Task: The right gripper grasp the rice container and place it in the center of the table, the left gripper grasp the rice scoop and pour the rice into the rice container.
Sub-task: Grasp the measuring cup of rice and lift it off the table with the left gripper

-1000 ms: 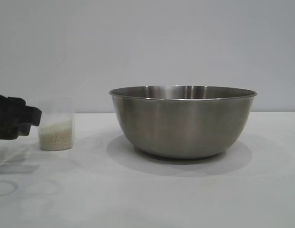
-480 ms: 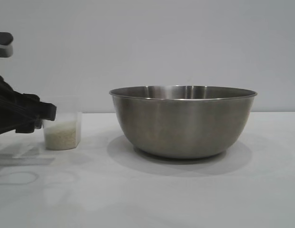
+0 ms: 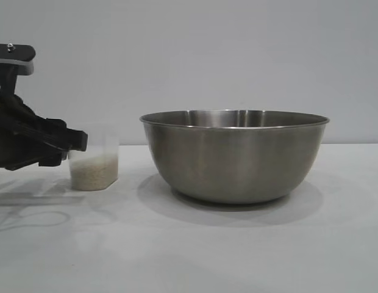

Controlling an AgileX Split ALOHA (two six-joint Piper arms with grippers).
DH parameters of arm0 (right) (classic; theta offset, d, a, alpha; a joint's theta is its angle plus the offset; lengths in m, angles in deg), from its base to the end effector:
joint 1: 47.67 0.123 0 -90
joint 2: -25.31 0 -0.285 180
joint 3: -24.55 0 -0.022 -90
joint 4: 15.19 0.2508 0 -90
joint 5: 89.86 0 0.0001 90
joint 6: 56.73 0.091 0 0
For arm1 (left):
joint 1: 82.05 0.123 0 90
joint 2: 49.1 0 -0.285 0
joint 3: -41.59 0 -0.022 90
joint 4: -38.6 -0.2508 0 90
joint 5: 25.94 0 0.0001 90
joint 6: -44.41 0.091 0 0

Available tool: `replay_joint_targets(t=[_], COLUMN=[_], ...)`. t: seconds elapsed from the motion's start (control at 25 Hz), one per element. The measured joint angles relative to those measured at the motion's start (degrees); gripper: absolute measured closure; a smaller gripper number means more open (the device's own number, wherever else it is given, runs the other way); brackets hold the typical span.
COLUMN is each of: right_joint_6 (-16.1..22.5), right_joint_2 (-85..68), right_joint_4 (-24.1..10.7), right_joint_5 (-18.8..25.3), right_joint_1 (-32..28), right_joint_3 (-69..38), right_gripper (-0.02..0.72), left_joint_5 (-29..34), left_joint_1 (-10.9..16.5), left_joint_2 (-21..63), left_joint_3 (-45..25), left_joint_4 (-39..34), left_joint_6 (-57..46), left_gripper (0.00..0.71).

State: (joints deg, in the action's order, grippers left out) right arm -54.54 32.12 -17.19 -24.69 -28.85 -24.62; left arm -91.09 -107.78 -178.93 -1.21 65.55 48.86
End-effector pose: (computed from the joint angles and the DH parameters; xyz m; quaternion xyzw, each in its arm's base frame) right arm -0.0082 -0.0058 0.2682 -0.1246 0.8619 0.0725 0.4861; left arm 0.2995 -0.1028 0.0674 0.0072 0.8102 0.0044 0.5861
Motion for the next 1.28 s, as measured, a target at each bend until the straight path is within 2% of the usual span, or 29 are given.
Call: replay_joint_targets(t=[0.2,0.32,0.6,0.84,1.12,1.28], right_joint_6=[0.0,0.0,-0.1,-0.1,-0.1,-0.1], right_joint_2=[0.0,0.0,0.0,0.0,0.0,0.0], right_joint_4=[0.0,0.0,0.0,0.0,-0.1,-0.1], right_joint_5=[0.0,0.0,0.0,0.0,0.0,0.0], right_joint_1=[0.0,0.0,0.0,0.0,0.0,0.0], right_joint_3=[0.0,0.0,0.0,0.0,0.0,0.0], right_gripper=[0.195,0.195,0.195,0.195,0.195,0.195], left_joint_5=[0.0,0.0,0.0,0.2,0.4,0.4], left_joint_1=[3.2,4.2,4.4,4.6,4.6,4.6], left_joint_2=[0.0,0.0,0.0,4.4,13.0,15.9], left_joint_3=[0.0,0.0,0.0,0.0,0.0,2.7], left_joint_4=[-11.3,-13.1,-14.5,-20.6,-24.0,-29.7], left_joint_6=[-0.2,-0.2,0.9,13.2,21.7,27.3], left_gripper=[0.606,0.71,0.71,0.71,0.71,0.71])
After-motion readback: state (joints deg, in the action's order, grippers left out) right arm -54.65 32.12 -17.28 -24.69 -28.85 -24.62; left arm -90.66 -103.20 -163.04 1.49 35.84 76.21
